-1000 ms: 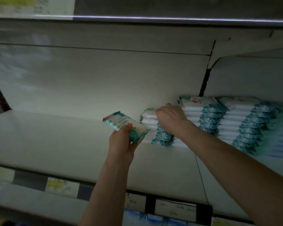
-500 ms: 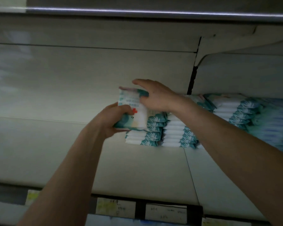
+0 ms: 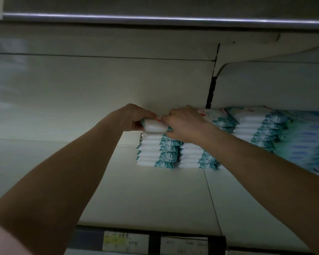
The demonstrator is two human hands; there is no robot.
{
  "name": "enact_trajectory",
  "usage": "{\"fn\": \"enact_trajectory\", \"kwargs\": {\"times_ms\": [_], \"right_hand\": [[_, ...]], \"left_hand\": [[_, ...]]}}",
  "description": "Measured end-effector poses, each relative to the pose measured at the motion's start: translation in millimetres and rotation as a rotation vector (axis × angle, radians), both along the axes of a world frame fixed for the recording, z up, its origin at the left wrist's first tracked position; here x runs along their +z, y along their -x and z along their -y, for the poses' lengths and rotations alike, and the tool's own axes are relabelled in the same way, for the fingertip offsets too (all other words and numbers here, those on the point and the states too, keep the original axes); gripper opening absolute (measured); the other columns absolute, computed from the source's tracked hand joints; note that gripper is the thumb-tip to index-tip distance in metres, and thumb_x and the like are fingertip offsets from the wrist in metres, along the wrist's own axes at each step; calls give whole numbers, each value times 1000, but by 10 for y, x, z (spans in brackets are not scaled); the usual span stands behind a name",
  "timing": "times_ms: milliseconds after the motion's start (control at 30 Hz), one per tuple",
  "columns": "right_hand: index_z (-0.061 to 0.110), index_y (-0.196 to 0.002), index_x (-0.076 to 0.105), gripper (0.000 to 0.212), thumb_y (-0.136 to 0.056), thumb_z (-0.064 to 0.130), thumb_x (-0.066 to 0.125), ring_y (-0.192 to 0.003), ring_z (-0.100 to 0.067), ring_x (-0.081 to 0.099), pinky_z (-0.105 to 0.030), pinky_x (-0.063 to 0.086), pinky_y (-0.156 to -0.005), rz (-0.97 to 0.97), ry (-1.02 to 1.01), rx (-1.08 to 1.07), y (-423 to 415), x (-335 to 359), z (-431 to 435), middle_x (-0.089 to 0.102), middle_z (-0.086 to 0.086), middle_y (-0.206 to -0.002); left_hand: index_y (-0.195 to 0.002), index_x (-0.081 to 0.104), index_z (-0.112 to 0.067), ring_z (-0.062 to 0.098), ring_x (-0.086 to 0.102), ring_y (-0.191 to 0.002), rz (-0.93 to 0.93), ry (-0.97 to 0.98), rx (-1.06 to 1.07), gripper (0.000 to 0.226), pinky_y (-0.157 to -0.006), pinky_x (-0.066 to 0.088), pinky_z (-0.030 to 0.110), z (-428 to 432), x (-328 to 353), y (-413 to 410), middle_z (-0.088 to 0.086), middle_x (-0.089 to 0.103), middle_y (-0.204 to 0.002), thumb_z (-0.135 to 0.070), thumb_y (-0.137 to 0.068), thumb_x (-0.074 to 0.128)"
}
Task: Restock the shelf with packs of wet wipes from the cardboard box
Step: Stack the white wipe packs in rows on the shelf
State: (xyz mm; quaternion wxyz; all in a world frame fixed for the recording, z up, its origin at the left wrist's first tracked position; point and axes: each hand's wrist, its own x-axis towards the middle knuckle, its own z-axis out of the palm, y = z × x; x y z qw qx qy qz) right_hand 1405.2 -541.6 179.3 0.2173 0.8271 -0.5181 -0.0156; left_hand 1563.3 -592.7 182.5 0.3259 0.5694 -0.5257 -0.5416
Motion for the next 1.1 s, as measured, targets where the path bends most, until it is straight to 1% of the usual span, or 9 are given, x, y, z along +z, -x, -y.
{"fn": "enact_trajectory", "kwargs": {"times_ms": [100,167,267,367,500,600,767,933,1100], "right_hand": [[17,-114,61,35,-92,42,52,-104,-26,53,-34,31,-87,-41,2,-45,-47,-53,-34,61,-7,-112],[18,-124,55,48,-87,49,55,-110,-26,50,-38,30,-96,-92,-21,-74,-57,-85,-51,57,-7,-119],[16,-141,36,65,-85,35,62,-117,-27,48,-46,21,-109,-185,-25,-145,-69,-175,-50,53,-9,-128],[11,-141,32,60,-87,19,56,-114,-28,51,-52,12,-113,-195,9,-177,-96,-249,-29,55,-11,-125],[9,-138,33,55,-87,15,52,-109,-28,55,-55,11,-113,-183,28,-164,-107,-294,-16,59,-11,-118],[7,-135,36,51,-87,12,51,-105,-28,57,-53,14,-113,-162,57,-143,-96,-323,-10,61,-11,-113],[3,-140,31,59,-85,7,53,-98,-27,59,-44,24,-106,-154,73,-94,-130,-347,-18,60,-10,-109],[4,-123,55,55,-70,10,72,-72,-26,65,-35,42,-80,-140,217,-41,-202,-419,26,66,-8,-87],[9,-139,36,63,-83,16,64,-100,-28,59,-37,37,-88,1,80,-66,-254,-319,-18,59,-10,-115]], "left_hand": [[-88,60,-3,28,62,-91,114,106,90,20,-85,54,40,70,-68,91,19,64,-108,-3,-76,76],[-96,65,2,29,62,-89,197,146,100,28,-85,54,43,79,-83,94,22,65,-109,-9,-75,78],[-107,61,0,30,61,-96,288,110,75,36,-81,51,42,52,-144,21,17,63,-106,-25,-83,70],[-98,58,-4,24,63,-76,299,-22,43,32,-77,54,39,16,-233,-84,13,64,-90,-35,-92,59],[-101,55,-7,21,57,-70,237,-111,-6,43,-65,52,34,-35,-239,-122,11,58,-84,-45,-85,67],[-95,53,-8,19,55,-71,224,-110,-12,41,-61,49,30,-71,-238,-61,9,55,-86,-42,-82,72],[-115,51,-8,21,55,-86,148,-81,-3,49,-79,50,33,-39,-267,-27,9,56,-96,-34,-81,75],[-113,55,-7,17,51,-78,78,-93,18,45,-64,43,26,-35,-249,-139,7,55,-91,-27,-80,77],[-120,54,-6,19,55,-81,117,-71,30,49,-72,48,29,-35,-275,-204,8,58,-93,-30,-82,74]]}}
